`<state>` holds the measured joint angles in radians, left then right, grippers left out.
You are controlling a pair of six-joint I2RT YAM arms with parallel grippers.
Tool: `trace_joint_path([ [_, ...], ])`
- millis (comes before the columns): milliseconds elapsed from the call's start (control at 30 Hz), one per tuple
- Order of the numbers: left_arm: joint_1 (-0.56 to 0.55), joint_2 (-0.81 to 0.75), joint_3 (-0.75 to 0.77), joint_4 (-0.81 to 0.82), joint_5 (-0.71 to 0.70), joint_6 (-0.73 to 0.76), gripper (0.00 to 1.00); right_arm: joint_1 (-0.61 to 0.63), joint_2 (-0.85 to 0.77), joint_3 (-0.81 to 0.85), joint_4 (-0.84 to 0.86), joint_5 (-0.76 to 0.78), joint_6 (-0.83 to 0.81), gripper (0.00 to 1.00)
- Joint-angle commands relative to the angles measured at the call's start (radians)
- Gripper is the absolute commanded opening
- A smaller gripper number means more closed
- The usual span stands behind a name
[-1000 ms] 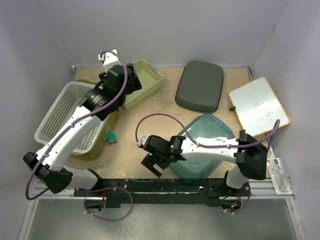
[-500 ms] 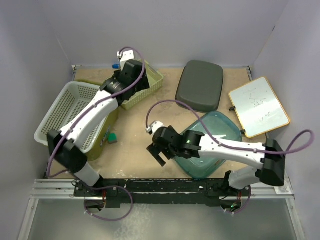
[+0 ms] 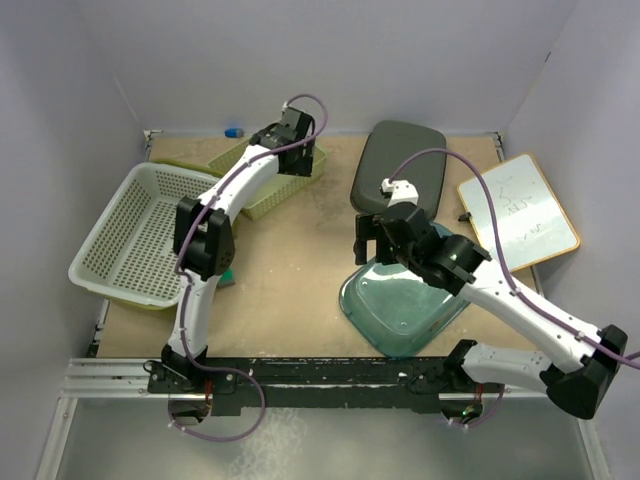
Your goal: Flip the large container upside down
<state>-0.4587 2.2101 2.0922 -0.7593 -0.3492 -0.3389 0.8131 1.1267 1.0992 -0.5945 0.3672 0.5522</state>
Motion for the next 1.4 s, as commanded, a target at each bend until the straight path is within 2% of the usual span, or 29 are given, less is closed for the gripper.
trace_joint_path([
  [0, -0.002, 0.074, 0.115, -0.077, 0.111, 0.142, 0.75, -0.001, -0.054, -0.018, -0.022, 0.072, 0.053, 1.00],
  [167, -0.003, 0.083, 0.056, -0.055, 0.235, 0.114, 0.73, -0.001, -0.075, -0.042, -0.036, 0.074, 0.076, 1.00],
  [267, -0.008, 0.102, 0.048, -0.038, 0.257, 0.095, 0.68, 0.000, -0.074, -0.054, -0.027, 0.065, 0.082, 1.00],
  [400, -0.047, 0.164, 0.133, -0.100, 0.243, 0.126, 0.55, 0.000, -0.065, -0.042, -0.039, 0.075, 0.088, 1.00],
  [600, -0.057, 0.156, 0.132, -0.038, 0.320, 0.073, 0.30, 0.000, -0.088, -0.046, -0.053, 0.093, 0.100, 1.00],
  [733, -0.069, 0.175, 0.183, -0.013, 0.350, 0.028, 0.02, -0.001, -0.093, -0.055, -0.057, 0.099, 0.100, 1.00],
  [833, -0.070, 0.184, 0.270, -0.024, 0.402, -0.019, 0.00, -0.001, -0.084, -0.039, -0.074, 0.125, 0.098, 1.00],
  [933, -0.069, 0.120, 0.271, 0.027, 0.447, -0.104, 0.00, -0.001, -0.091, -0.027, -0.091, 0.151, 0.097, 1.00],
  [1100, -0.013, -0.043, 0.118, 0.295, 0.652, -0.374, 0.00, -0.002, -0.131, -0.042, -0.071, 0.162, 0.086, 1.00],
  [1200, 0.006, -0.115, 0.032, 0.449, 0.723, -0.528, 0.00, -0.002, -0.157, -0.051, -0.057, 0.171, 0.086, 1.00],
  [1300, 0.015, -0.164, -0.097, 0.673, 0.799, -0.700, 0.00, -0.003, -0.179, -0.056, -0.049, 0.189, 0.088, 1.00],
  [1367, 0.032, -0.192, -0.214, 0.882, 0.857, -0.853, 0.00, -0.004, -0.189, -0.057, -0.050, 0.200, 0.089, 1.00],
])
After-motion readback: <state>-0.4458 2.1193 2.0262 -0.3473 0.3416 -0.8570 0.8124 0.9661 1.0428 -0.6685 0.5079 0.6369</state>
